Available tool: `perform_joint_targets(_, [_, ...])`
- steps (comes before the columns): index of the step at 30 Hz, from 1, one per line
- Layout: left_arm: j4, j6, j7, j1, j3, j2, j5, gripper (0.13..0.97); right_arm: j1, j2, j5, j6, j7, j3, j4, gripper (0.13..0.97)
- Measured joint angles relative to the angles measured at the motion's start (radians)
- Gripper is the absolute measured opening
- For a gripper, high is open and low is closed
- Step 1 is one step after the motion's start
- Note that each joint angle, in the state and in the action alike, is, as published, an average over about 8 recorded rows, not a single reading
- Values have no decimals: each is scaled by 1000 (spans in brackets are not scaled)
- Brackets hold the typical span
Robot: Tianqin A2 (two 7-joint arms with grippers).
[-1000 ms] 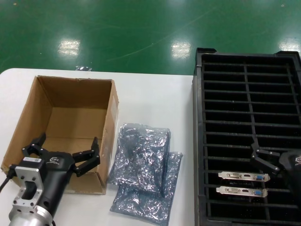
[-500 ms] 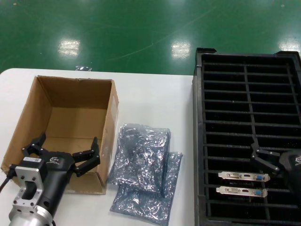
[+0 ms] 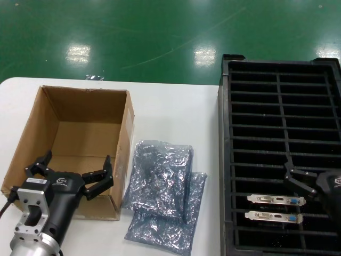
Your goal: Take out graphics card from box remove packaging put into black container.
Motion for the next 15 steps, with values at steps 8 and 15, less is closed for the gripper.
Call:
perform_joint_targets(8, [0, 0, 0, 0, 0, 0, 0, 966, 0, 0, 0, 0, 0, 0, 0, 966])
perform_joint_targets(15, [0, 0, 0, 0, 0, 0, 0, 966, 0, 0, 0, 0, 0, 0, 0, 966])
